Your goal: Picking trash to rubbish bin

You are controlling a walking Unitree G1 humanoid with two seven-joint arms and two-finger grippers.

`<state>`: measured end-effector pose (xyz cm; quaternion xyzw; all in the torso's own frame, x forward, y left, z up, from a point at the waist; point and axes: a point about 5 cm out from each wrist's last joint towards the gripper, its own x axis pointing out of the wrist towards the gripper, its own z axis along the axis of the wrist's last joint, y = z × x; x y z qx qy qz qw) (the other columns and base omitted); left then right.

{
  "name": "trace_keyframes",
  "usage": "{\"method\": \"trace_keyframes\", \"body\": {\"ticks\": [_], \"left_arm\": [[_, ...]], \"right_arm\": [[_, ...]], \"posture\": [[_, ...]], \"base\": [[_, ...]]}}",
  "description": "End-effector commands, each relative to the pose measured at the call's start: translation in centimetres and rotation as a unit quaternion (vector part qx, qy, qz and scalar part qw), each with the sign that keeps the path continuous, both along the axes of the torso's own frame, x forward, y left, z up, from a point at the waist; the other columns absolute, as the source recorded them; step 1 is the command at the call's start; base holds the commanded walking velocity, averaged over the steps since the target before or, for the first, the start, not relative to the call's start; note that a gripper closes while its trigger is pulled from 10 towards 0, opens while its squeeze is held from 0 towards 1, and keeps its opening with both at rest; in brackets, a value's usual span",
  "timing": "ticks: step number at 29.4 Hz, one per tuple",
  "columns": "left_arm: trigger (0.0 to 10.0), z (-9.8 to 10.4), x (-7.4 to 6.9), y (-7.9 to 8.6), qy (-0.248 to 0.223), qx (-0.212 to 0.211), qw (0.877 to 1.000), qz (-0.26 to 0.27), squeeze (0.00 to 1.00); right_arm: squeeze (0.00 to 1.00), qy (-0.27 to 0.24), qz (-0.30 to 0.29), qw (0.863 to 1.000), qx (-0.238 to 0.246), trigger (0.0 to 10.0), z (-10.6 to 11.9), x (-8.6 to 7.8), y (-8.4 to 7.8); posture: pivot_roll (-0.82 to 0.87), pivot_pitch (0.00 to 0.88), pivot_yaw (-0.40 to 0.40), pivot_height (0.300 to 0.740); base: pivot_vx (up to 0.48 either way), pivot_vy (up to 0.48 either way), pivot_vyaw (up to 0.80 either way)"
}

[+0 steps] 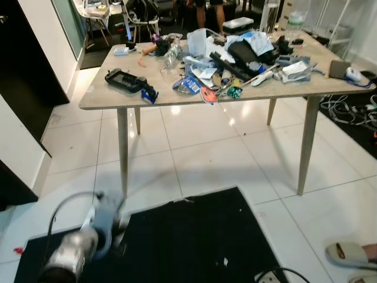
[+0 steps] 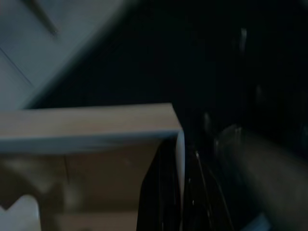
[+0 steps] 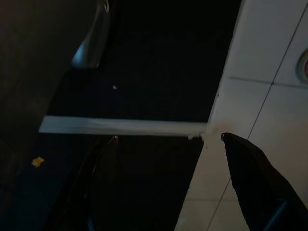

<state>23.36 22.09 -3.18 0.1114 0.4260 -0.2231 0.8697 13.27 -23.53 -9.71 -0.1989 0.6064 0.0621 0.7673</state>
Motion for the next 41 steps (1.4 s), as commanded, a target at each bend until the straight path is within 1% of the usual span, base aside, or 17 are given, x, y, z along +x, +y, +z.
{"method": "trace_keyframes", "body": {"ticks": [1, 2, 3, 4, 6, 7, 8, 9, 11, 12, 13, 16, 20, 24, 28, 31, 41], "left_arm": [[10.0, -1.3, -1.8, 1.4, 0.027, 0.063, 0.998, -0.009, 0.0], [10.0, -2.7, -3.9, 2.0, 0.057, 0.091, 0.994, 0.002, 0.0], [10.0, -3.5, -5.2, 2.4, 0.077, 0.108, 0.991, 0.009, 0.0], [10.0, -3.5, -5.2, 2.4, 0.077, 0.108, 0.991, 0.009, 0.0], [10.0, -4.9, -7.9, 2.7, 0.112, 0.148, 0.983, -0.004, 0.0], [10.0, -4.9, -7.9, 2.7, 0.112, 0.148, 0.983, -0.004, 0.0], [10.0, -6.1, -10.7, 2.4, 0.149, 0.16, 0.976, -0.004, 0.0], [10.0, -6.6, -11.8, 2.2, 0.164, 0.156, 0.974, 0.004, 0.0], [10.0, -6.8, -12.4, 2.0, 0.172, 0.152, 0.973, 0.011, 0.0], [10.0, -7.1, -13.4, 1.7, 0.185, 0.151, 0.971, 0.012, 0.0], [10.0, -7.1, -13.4, 1.7, 0.185, 0.151, 0.971, 0.012, 0.0], [10.0, -7.8, -15.3, 1.0, 0.214, 0.145, 0.966, 0.002, 0.0], [10.0, -7.9, -15.4, 0.6, 0.215, 0.142, 0.966, -0.009, 0.0], [10.0, -7.9, -14.9, 0.3, 0.206, 0.138, 0.969, -0.011, 0.0], [10.0, -7.5, -13.1, -0.1, 0.182, 0.138, 0.974, -0.017, 0.0], [10.0, -7.4, -12.7, -0.1, 0.174, 0.136, 0.975, -0.013, 0.0], [10.0, -7.6, -13.2, -0.1, 0.181, 0.133, 0.974, -0.01, 0.0]], "right_arm": [[0.0, 0.004, 0.005, 1.0, 0.007, 10.0, -0.1, -0.1, 0.5], [0.0, 0.004, 0.005, 1.0, 0.008, 10.0, -0.2, -0.1, 0.5], [0.0, 0.005, 0.004, 1.0, 0.008, 10.0, -0.2, -0.1, 0.5], [0.0, 0.005, 0.004, 1.0, 0.008, 10.0, -0.2, -0.1, 0.5], [0.0, 0.006, 0.004, 1.0, 0.008, 10.0, -0.2, -0.1, 0.5], [0.0, 0.006, 0.004, 1.0, 0.008, 10.0, -0.2, -0.1, 0.5], [0.0, 0.007, 0.006, 1.0, 0.008, 10.0, -0.2, -0.1, 0.5], [0.0, 0.007, 0.006, 1.0, 0.009, 10.0, -0.2, -0.2, 0.5], [0.0, 0.007, 0.006, 1.0, 0.009, 10.0, -0.2, -0.2, 0.5], [0.0, 0.007, 0.006, 1.0, 0.009, 10.0, -0.2, -0.2, 0.5], [0.0, 0.007, 0.006, 1.0, 0.009, 10.0, -0.2, -0.2, 0.5], [0.0, 0.007, 0.006, 1.0, 0.009, 10.0, -0.2, -0.2, 0.5], [0.0, 0.008, 0.005, 1.0, 0.009, 10.0, -0.2, -0.2, 0.5], [0.0, 0.009, 0.006, 1.0, 0.009, 10.0, -0.2, -0.2, 0.5], [0.0, 0.008, 0.005, 1.0, 0.009, 10.0, -0.1, -0.1, 0.4], [0.0, 0.008, 0.004, 1.0, 0.009, 10.0, -0.1, -0.1, 0.4], [0.0, 0.01, 0.003, 1.0, 0.011, 10.0, -0.1, -0.1, 0.4]], "posture": [[0.06, 0.092, 0.078, 0.74], [0.06, 0.092, 0.078, 0.74], [0.06, 0.092, 0.078, 0.74], [0.06, 0.092, 0.078, 0.74], [0.06, 0.092, 0.078, 0.74], [0.06, 0.092, 0.078, 0.74], [0.06, 0.097, 0.078, 0.74], [0.06, 0.097, 0.078, 0.74], [0.06, 0.097, 0.078, 0.74], [0.06, 0.097, 0.078, 0.74], [0.06, 0.097, 0.078, 0.74], [0.06, 0.097, 0.078, 0.74], [0.06, 0.097, 0.078, 0.74], [0.06, 0.101, 0.082, 0.74], [0.05, 0.103, 0.078, 0.74], [0.05, 0.103, 0.078, 0.74], [0.05, 0.108, 0.08, 0.74]], "base": [[0.0, 0.0, -0.8], [0.0, 0.0, -0.8], [0.0, 0.0, -0.8], [0.0, 0.0, -0.8], [0.0, 0.0, -0.8], [0.0, 0.0, -0.8], [0.0, 0.0, -0.8], [0.0, 0.0, -0.8], [0.0, 0.0, -0.8], [0.0, 0.0, -0.8], [0.0, 0.0, -0.8], [0.0, 0.0, -0.8], [0.0, 0.0, -0.8], [0.0, 0.0, -0.8], [0.0, 0.0, -0.8], [0.0, 0.0, -0.8], [0.0, 0.0, -0.8]]}}
